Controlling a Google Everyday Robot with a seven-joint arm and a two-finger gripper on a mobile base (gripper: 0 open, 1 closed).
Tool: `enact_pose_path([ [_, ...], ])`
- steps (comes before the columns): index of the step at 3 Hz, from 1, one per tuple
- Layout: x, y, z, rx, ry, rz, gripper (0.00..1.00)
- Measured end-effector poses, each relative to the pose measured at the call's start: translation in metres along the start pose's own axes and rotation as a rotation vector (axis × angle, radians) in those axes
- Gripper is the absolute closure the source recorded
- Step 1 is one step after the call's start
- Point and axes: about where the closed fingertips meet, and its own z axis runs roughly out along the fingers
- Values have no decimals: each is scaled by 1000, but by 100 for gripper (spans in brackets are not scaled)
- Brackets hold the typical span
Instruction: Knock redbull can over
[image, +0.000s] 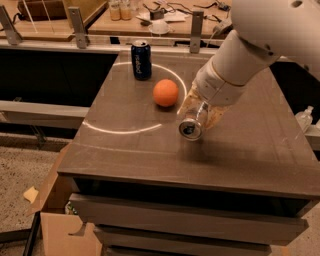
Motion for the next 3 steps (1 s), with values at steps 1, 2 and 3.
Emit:
enact_pose_path([
  [1,-1,6,12,-113,63,-46,78],
  [2,-2,9,19,-196,99,-78,55],
  [3,-3,12,24,-250,114,-95,31],
])
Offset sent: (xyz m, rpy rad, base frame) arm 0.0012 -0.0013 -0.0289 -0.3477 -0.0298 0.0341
